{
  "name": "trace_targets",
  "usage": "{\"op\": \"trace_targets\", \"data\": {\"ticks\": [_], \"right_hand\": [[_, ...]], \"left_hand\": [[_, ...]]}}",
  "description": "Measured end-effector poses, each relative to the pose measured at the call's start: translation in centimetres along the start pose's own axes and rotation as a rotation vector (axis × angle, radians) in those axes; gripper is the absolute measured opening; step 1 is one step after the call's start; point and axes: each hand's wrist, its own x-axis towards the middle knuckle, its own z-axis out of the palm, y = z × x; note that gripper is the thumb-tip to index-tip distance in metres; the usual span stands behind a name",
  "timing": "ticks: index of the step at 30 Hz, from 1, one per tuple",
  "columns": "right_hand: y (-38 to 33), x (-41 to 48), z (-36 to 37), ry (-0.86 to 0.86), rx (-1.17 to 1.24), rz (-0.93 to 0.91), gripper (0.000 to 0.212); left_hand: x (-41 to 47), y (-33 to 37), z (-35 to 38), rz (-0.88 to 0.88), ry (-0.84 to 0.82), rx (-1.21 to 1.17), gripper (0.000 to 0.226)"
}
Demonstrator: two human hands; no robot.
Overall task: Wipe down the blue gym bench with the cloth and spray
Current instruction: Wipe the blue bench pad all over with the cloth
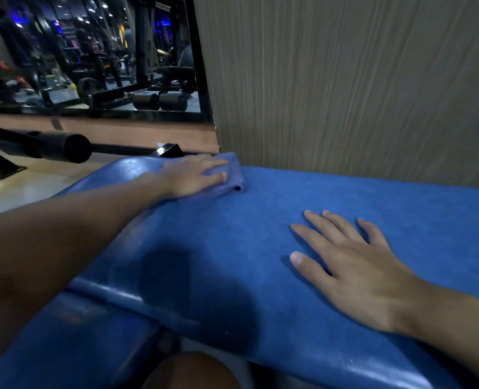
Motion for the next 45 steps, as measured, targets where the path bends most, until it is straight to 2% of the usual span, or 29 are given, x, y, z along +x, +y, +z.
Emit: {"op": "trace_targets", "data": {"ticks": [3,5,10,15,18,21,24,27,30,32,33,39,42,45], "right_hand": [[0.0,0.1,0.0,0.012,0.002,0.004,0.101],[-0.2,0.1,0.0,0.008,0.003,0.008,0.099],[-0.3,0.1,0.0,0.017,0.001,0.024,0.088],[-0.7,-0.2,-0.3,0.022,0.003,0.046,0.092],[-1.1,-0.4,-0.7,0.056,-0.028,0.050,0.087],[-1.6,-0.1,-0.9,0.063,0.005,0.039,0.098],[-2.1,0.9,-0.4,0.011,-0.015,0.022,0.117],[-2.1,1.4,0.3,0.018,-0.015,0.003,0.108],[-1.9,1.3,0.5,0.033,-0.013,-0.006,0.102],[-2.0,1.4,0.4,0.034,-0.012,-0.005,0.099],[-2.1,1.3,0.3,0.028,-0.008,-0.001,0.096],[-2.2,1.2,0.2,0.033,0.014,0.008,0.084],[-2.2,1.2,0.4,0.033,0.027,0.010,0.083],[-2.2,1.2,-0.1,0.016,0.052,0.021,0.075]], "left_hand": [[2.1,-0.8,-0.3,-0.127,-0.014,0.013,0.080],[1.5,-0.1,-0.1,-0.122,-0.004,0.061,0.077],[-6.6,4.3,0.0,0.032,-0.036,0.102,0.085],[-16.9,8.7,0.1,0.367,-0.153,0.222,0.068],[-18.5,8.9,-0.3,0.409,-0.194,0.185,0.067],[-16.1,7.7,-0.4,0.398,-0.145,0.160,0.073],[-11.4,5.5,-0.1,0.305,-0.079,0.113,0.074],[-4.8,1.3,-0.1,0.140,-0.004,0.029,0.069],[0.2,-2.0,-1.1,-0.114,0.000,-0.011,0.044],[1.5,-2.6,-1.1,-0.250,-0.010,0.012,0.053],[1.5,-2.3,-1.1,-0.264,-0.022,0.039,0.059],[-5.2,1.3,-0.5,-0.087,-0.037,0.097,0.068],[-11.8,4.9,-0.1,0.120,-0.074,0.151,0.079],[-17.4,6.6,-0.1,0.312,-0.134,0.188,0.071]]}}
